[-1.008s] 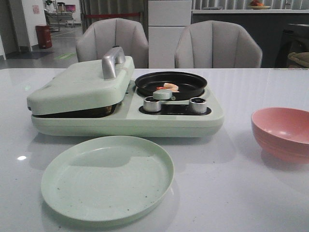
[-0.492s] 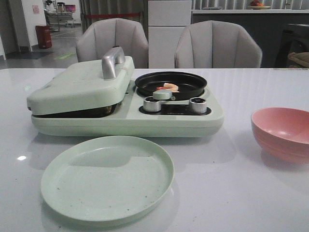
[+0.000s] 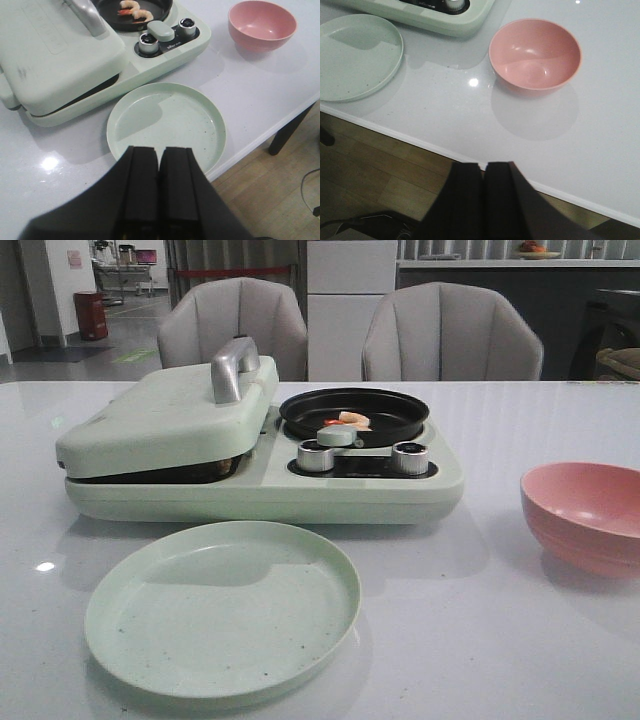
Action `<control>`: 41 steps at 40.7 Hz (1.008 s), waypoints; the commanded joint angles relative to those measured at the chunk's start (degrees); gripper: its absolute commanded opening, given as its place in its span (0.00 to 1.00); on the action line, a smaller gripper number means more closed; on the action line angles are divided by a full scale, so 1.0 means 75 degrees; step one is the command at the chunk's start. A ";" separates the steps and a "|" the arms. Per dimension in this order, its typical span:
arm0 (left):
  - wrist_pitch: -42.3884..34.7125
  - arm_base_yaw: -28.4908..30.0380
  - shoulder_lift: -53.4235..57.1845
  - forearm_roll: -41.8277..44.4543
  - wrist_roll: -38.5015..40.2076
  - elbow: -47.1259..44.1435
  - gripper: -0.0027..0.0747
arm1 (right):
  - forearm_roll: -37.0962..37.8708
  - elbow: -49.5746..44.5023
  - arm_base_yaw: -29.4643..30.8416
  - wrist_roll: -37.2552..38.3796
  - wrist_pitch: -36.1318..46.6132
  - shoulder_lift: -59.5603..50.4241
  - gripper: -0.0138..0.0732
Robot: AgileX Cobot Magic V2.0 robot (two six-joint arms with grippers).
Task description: Make breakfast with bread and shrimp
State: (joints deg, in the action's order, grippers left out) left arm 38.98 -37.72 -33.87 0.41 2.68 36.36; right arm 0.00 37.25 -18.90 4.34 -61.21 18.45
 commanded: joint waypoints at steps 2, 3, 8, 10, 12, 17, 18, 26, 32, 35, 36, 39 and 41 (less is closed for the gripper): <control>-0.0490 -0.0035 -0.0009 0.0549 0.0387 0.0228 0.16 | 0.0000 0.0201 -0.0003 0.0017 0.0497 0.0064 0.20; -0.0490 -0.0035 -0.0009 0.0562 0.0387 0.0228 0.16 | 0.0000 0.0201 -0.0003 0.0017 0.0497 0.0064 0.20; -0.0516 -0.0035 -0.0009 0.0562 0.0387 0.0228 0.16 | 0.0000 0.0201 -0.0003 0.0017 0.0497 0.0064 0.20; -0.0523 -0.0035 -0.0009 0.0562 0.0387 0.0228 0.16 | 0.0000 0.0201 -0.0003 0.0017 0.0497 0.0064 0.20; -0.0535 -0.0035 -0.0009 0.0562 0.0387 0.0228 0.16 | 0.0000 0.0201 -0.0003 0.0017 0.0497 0.0064 0.20; -0.0535 -0.0035 -0.0009 0.0562 0.0387 0.0228 0.16 | 0.0000 0.0201 -0.0003 0.0017 0.0497 0.0064 0.20; -0.0535 -0.0035 -0.0009 0.0562 0.0387 0.0228 0.16 | 0.0000 0.0201 -0.0003 0.0017 0.0497 0.0064 0.20; -0.0541 -0.0113 0.0057 0.0562 0.0387 0.0228 0.16 | 0.0000 0.0201 -0.0003 0.0017 0.0497 0.0064 0.20; -0.0554 0.0435 0.0379 0.0545 0.0387 0.0228 0.16 | 0.0000 0.0201 -0.0003 0.0017 0.0497 0.0064 0.20; -0.0554 0.0866 0.0728 0.0545 0.0387 0.0228 0.16 | 0.0000 0.0201 -0.0003 0.0017 0.0497 0.0064 0.20; -0.0554 0.1060 0.0880 0.0545 0.0387 0.0228 0.16 | 0.0000 0.0201 -0.0003 0.0017 0.0497 0.0064 0.20; -0.0594 0.1549 0.1311 0.0624 0.0387 0.0191 0.16 | 0.0000 0.0201 -0.0003 0.0017 0.0497 0.0064 0.20; -0.0645 0.1886 0.1660 0.0624 0.0387 0.0068 0.16 | 0.0000 0.0201 -0.0003 0.0017 0.0497 0.0064 0.20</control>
State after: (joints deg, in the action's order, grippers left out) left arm 38.85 -27.07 -24.48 4.59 5.08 36.10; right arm 0.00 37.25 -18.90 4.34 -61.30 18.45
